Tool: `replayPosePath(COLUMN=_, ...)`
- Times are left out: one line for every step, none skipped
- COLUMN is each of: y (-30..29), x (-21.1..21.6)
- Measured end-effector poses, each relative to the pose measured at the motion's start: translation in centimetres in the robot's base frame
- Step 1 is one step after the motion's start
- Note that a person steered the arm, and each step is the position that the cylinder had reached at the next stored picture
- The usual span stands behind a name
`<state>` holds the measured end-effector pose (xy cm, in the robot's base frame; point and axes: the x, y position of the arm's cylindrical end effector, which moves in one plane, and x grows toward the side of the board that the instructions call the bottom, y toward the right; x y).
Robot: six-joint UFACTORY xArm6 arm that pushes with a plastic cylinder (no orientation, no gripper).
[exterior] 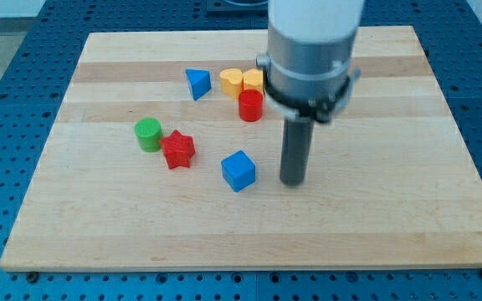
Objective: Move the cube parallel to the red star
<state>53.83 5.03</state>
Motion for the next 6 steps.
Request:
replayPosePath(y=0.0, x=3.3)
replayPosePath(y=-0.4, x=3.1)
replayPosePath(y=-5.7, x=2.1)
replayPosePath(y=-6.0, x=1.8)
replayPosePath(y=-7.6, x=0.6)
replayPosePath(y=-9.3, x=-2.3)
